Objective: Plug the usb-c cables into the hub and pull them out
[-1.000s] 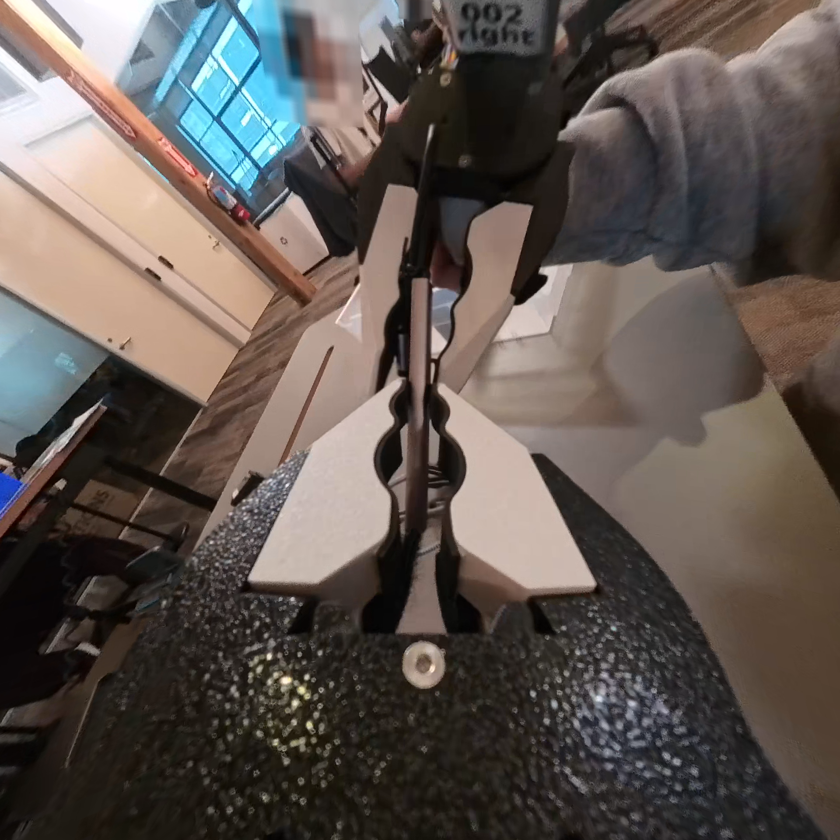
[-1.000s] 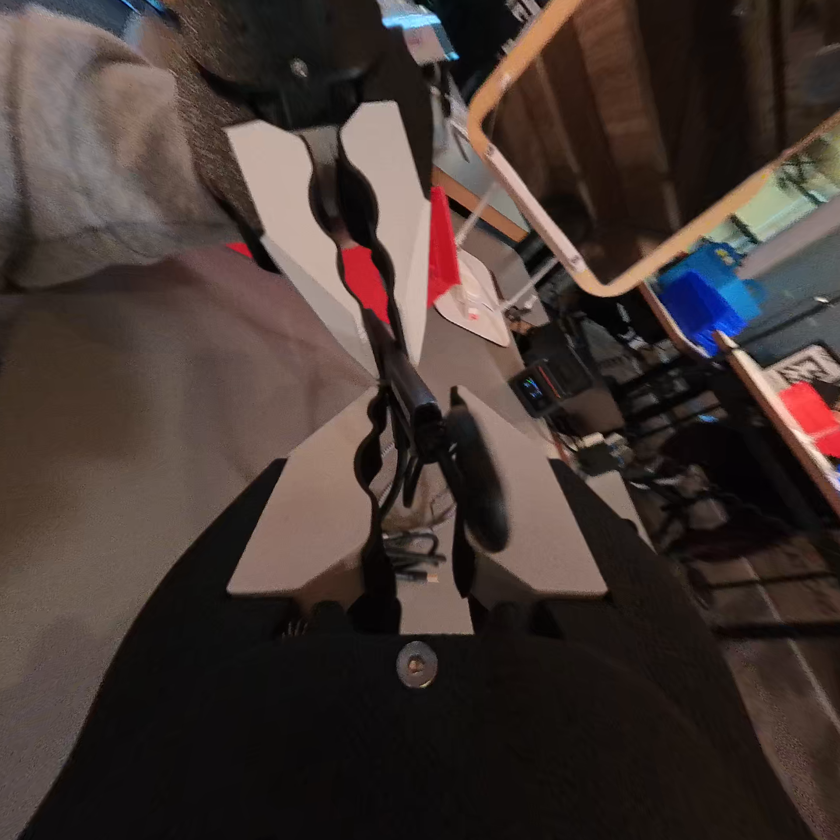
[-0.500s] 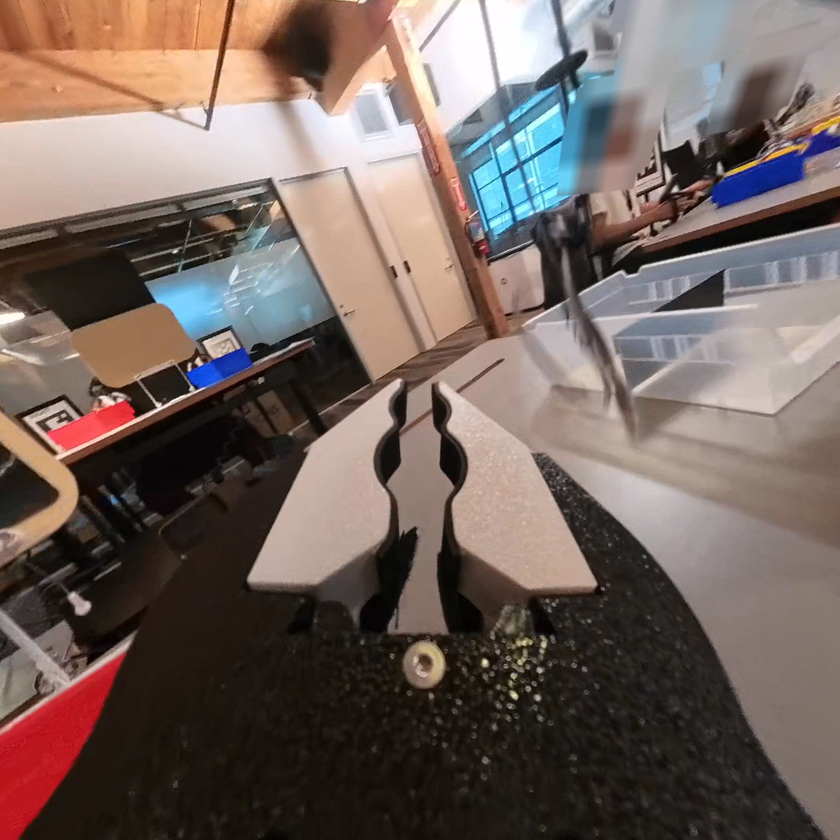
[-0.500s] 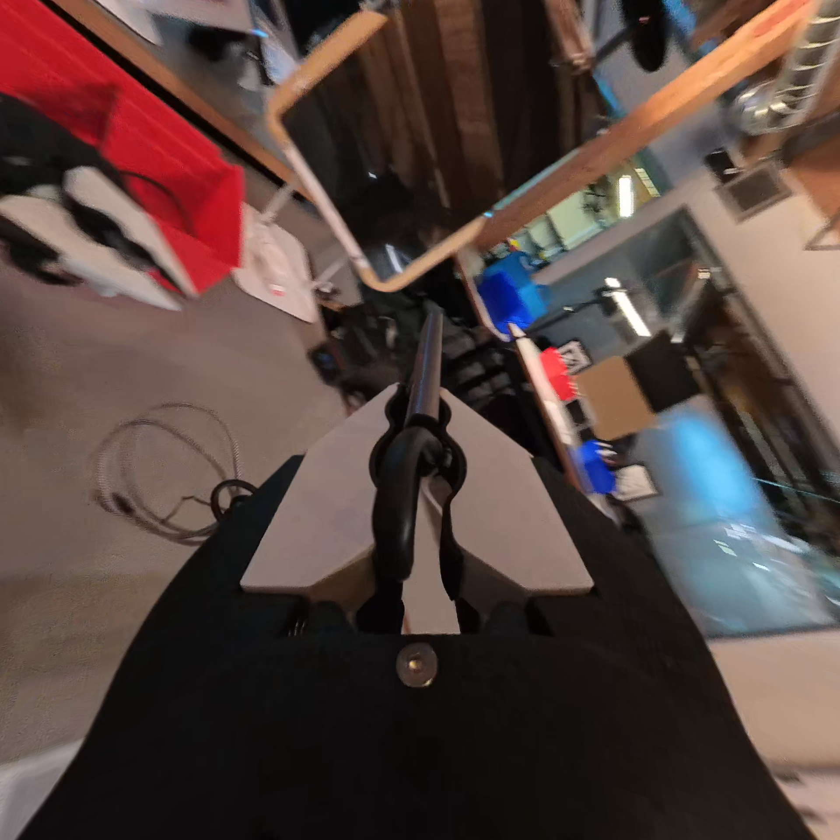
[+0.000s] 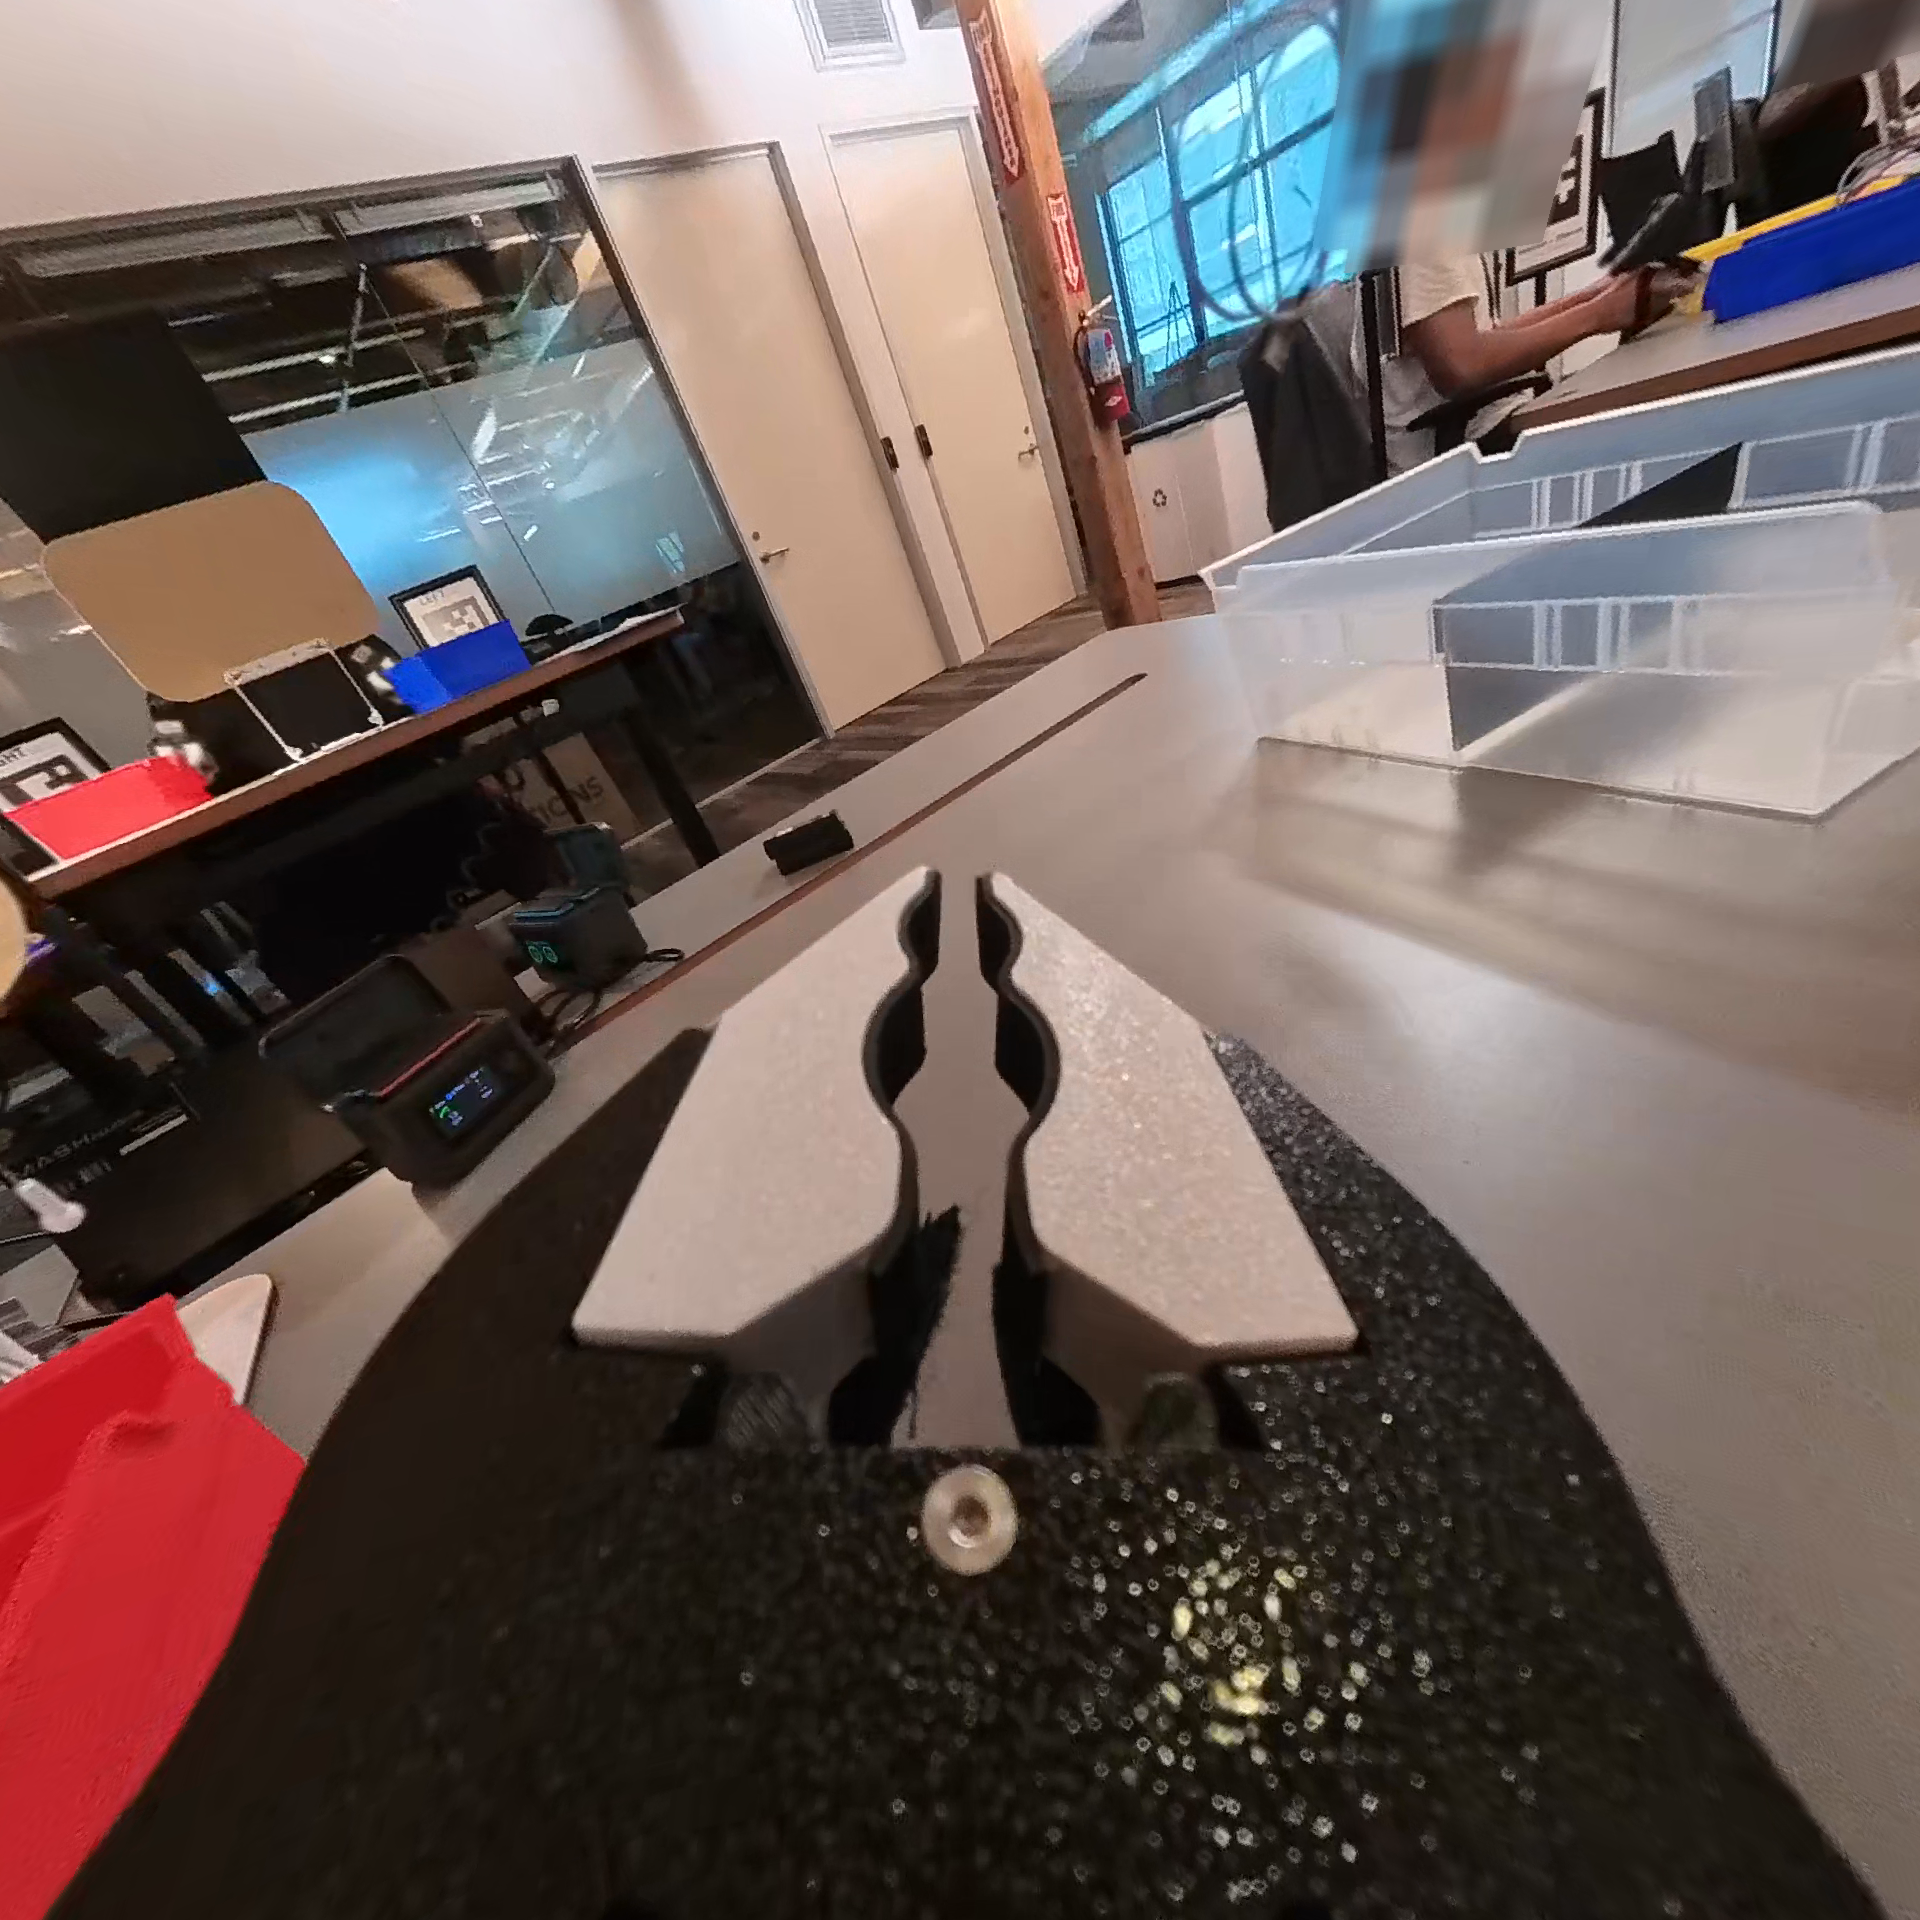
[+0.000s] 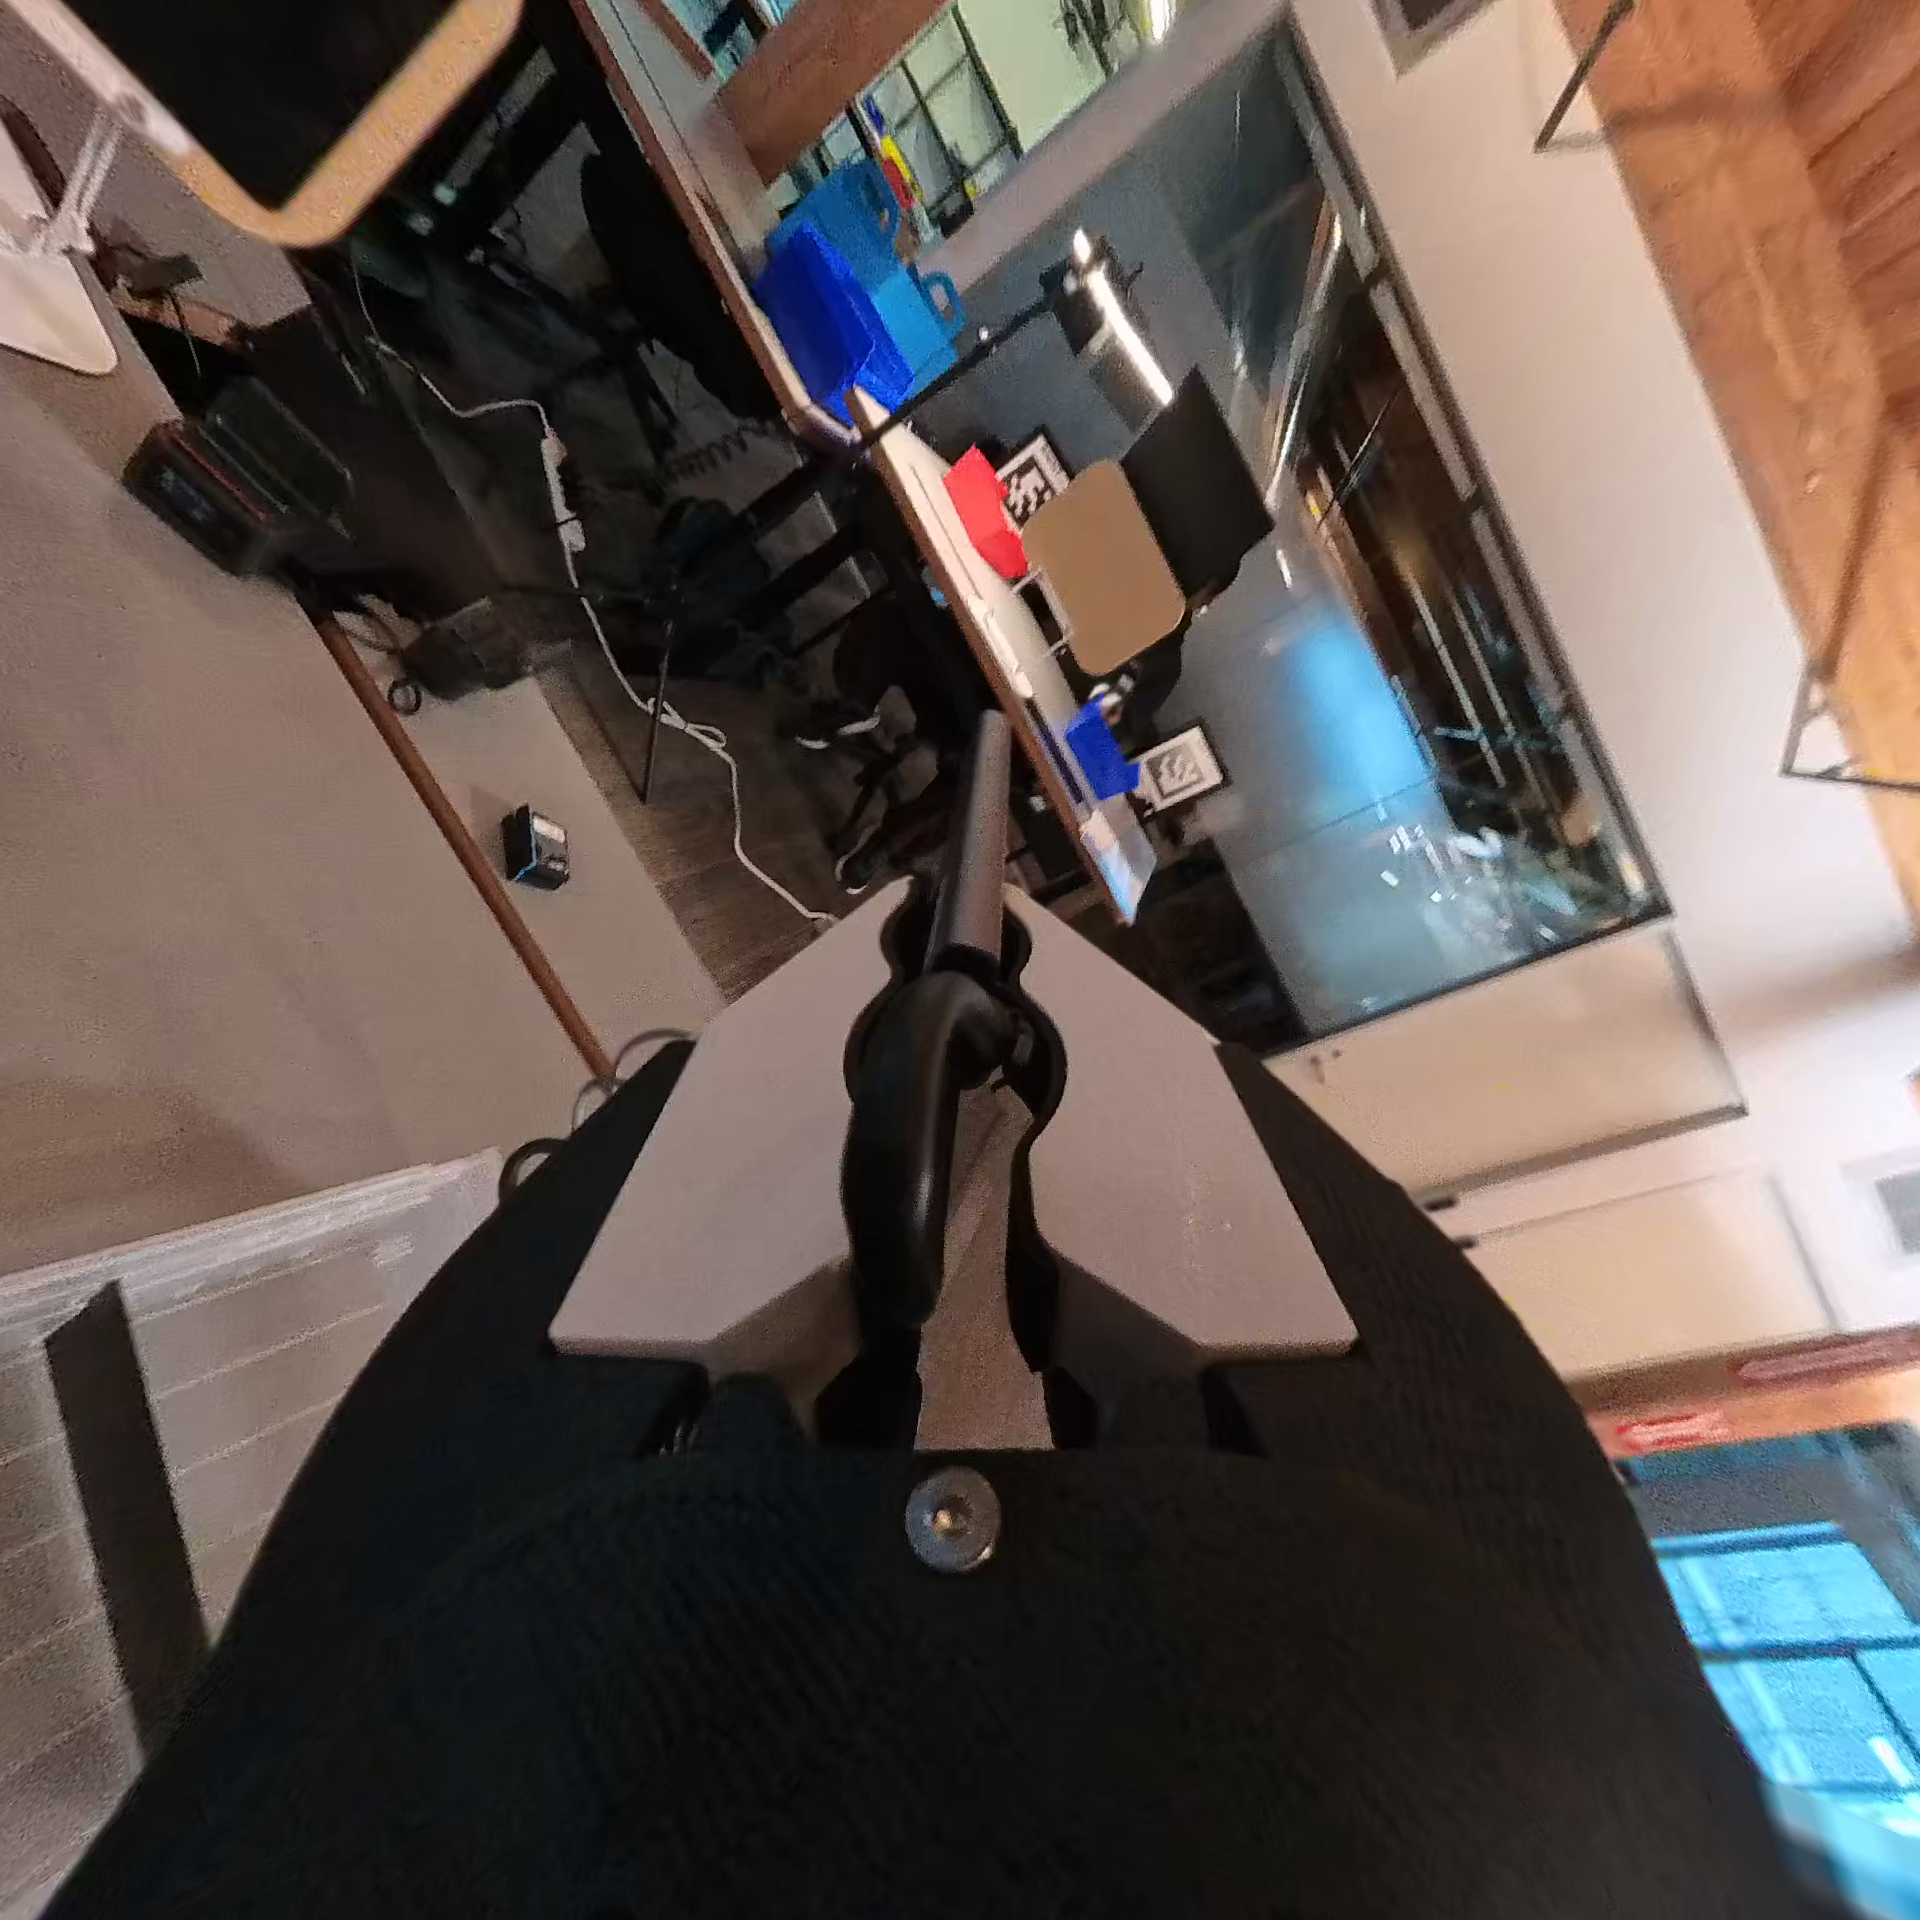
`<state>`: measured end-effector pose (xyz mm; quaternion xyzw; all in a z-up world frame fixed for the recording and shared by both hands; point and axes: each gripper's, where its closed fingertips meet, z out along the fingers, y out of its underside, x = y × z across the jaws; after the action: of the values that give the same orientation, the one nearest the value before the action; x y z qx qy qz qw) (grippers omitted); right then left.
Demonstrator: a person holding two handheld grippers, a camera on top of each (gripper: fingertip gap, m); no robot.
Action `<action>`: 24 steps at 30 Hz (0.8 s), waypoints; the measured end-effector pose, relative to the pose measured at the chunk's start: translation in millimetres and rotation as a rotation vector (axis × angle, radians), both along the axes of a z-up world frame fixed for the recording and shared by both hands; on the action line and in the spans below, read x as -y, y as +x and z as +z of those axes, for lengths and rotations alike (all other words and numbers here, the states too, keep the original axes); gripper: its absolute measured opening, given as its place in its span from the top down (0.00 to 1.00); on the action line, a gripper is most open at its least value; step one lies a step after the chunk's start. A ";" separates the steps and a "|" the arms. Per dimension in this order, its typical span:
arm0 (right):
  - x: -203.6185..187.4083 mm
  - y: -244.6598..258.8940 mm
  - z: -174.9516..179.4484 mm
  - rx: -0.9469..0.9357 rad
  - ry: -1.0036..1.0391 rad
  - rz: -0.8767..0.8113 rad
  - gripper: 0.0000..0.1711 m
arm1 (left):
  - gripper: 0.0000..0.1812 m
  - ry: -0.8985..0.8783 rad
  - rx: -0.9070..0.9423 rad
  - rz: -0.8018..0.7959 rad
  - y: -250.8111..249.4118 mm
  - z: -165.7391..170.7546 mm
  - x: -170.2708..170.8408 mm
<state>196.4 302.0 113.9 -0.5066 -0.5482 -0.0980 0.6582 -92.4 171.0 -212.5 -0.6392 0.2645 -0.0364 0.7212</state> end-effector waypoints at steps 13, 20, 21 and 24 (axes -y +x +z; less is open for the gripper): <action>-55.1 38.9 -237.5 0.140 -0.309 -0.120 0.94 | 0.98 -0.063 -0.045 -0.026 9.7 -16.6 -4.1; -57.2 57.7 -324.3 0.270 -0.759 -0.285 0.89 | 0.98 -0.099 -0.059 -0.046 15.0 -24.7 -5.1; -57.2 63.3 -326.1 0.288 -0.804 -0.336 0.83 | 0.98 -0.111 -0.065 -0.049 16.1 -27.3 -5.6; -64.7 88.6 -304.8 0.373 -0.695 -0.537 0.66 | 0.95 -0.140 -0.084 -0.040 16.7 -33.9 -7.8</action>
<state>285.0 366.7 -190.8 -0.7941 -0.5072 -0.1648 0.2917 -75.7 178.8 -246.4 -0.6838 0.3038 -0.0424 0.6621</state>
